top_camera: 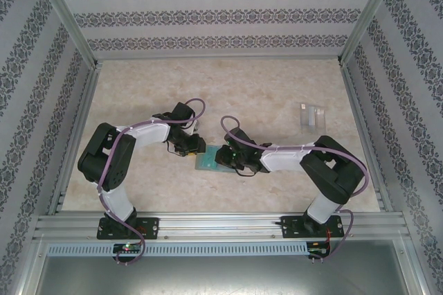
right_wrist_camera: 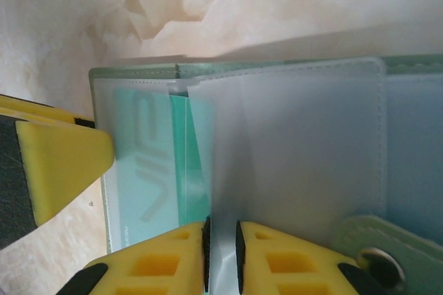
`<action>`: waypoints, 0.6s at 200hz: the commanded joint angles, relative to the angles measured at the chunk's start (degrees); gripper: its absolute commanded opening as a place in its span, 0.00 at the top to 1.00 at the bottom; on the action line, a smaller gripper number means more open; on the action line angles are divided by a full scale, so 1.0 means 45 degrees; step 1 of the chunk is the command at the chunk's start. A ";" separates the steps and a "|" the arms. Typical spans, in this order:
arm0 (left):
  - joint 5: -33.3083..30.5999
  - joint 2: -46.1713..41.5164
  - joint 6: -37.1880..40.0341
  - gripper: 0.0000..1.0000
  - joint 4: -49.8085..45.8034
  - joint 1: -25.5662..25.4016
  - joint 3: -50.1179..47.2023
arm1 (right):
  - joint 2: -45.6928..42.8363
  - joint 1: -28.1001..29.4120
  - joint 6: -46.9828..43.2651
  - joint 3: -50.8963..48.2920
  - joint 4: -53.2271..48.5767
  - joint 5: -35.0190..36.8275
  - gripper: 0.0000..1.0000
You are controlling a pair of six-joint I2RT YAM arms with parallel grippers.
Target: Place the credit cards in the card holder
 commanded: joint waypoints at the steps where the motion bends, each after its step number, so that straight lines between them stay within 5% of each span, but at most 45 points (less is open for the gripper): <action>1: 0.0877 0.0148 -0.0121 0.65 0.0057 -0.0188 -0.0243 | 0.0392 0.0155 -0.0209 0.0356 -0.0258 -0.0227 0.79; 120: 0.1312 0.0168 -0.0304 0.67 0.0429 -0.0186 -0.0375 | 0.1412 0.0145 -0.0207 0.1380 0.0232 -0.1172 0.87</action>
